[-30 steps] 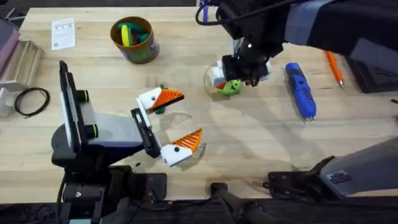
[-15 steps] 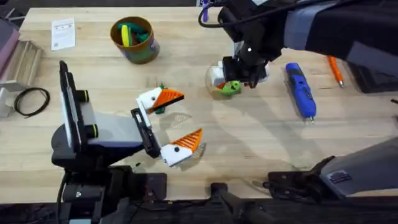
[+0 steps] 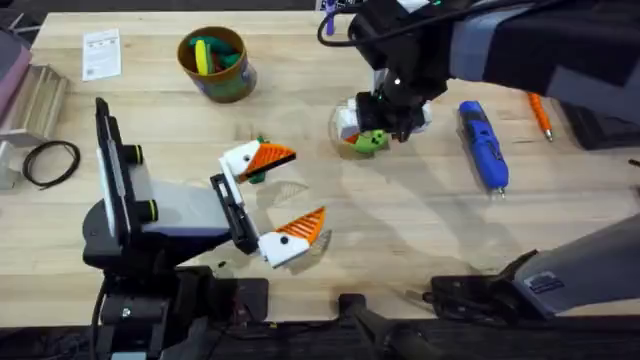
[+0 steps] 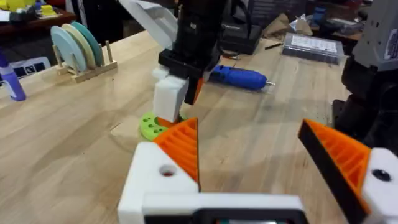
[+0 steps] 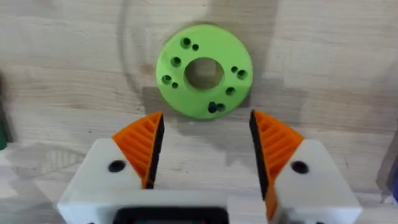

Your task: Pick up the gripper from the table and insert it into the empty holder that is missing its gripper. Then pick up a screw, insert it into the mounting hole, and use the screwdriver to tighten it. Finally, clean up the table by picking up the vegetable and placing it into the bucket.

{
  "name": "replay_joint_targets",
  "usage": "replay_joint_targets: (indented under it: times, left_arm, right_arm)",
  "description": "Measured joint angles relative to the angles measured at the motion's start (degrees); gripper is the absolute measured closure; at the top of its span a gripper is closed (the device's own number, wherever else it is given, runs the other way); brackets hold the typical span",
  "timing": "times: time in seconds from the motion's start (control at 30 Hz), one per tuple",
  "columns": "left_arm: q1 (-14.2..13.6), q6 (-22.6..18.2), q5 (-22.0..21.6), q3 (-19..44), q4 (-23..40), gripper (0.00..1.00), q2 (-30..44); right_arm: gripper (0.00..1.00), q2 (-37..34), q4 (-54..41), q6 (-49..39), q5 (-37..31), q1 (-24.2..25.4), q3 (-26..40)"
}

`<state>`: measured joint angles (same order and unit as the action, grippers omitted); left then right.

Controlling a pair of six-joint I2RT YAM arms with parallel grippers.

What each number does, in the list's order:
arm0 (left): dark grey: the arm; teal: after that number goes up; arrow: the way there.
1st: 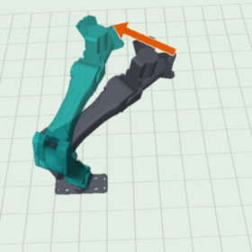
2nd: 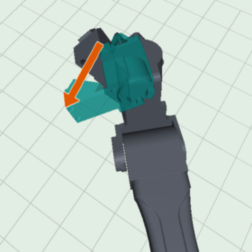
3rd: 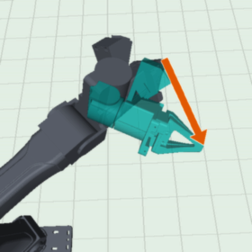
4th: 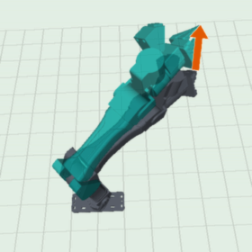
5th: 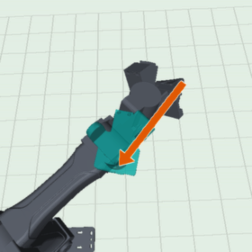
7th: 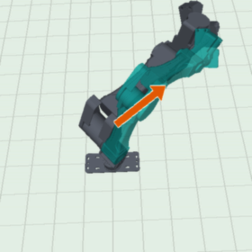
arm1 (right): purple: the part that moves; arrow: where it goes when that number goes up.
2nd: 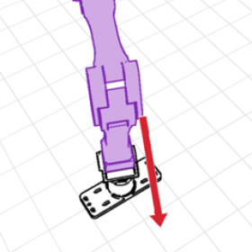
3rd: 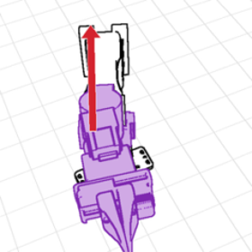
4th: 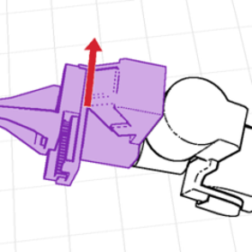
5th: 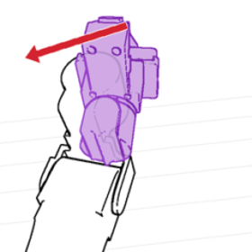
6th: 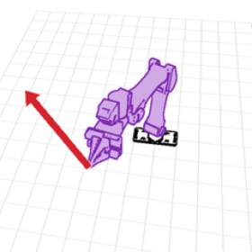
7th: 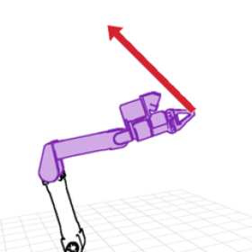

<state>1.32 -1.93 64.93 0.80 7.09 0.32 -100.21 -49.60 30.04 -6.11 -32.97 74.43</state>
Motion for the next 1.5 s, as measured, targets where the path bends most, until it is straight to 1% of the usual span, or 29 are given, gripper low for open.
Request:
replay_joint_targets:
  times: [0.23,0.37,0.8,0.87,1.23,1.5]
  left_arm:
    - [0.0,0.01,0.0,0.0,0.0,0.015,0.0]
    - [0.0,0.0,0.0,0.0,0.0,0.015,0.0]
    - [0.0,0.0,0.0,0.0,0.0,0.015,0.0]
    - [0.0,0.0,0.0,0.0,0.0,0.016,-0.02]
    - [0.0,0.0,0.0,0.0,0.0,0.015,-0.01]
    - [0.0,0.0,0.0,0.0,0.0,0.015,0.0]
  right_arm:
    - [0.21,-0.91,0.13,0.0,0.0,0.0,-0.04]
    - [0.238,-1.24,0.16,0.0,0.0,0.0,-0.04]
    - [0.259,-2.34,0.68,0.0,0.0,0.0,-0.04]
    - [0.283,-3.06,0.77,0.0,0.0,0.0,-0.07]
    - [0.333,-3.32,2.03,0.0,-0.02,0.0,-0.11]
    - [0.449,-3.32,2.05,0.0,-0.02,0.0,-0.11]
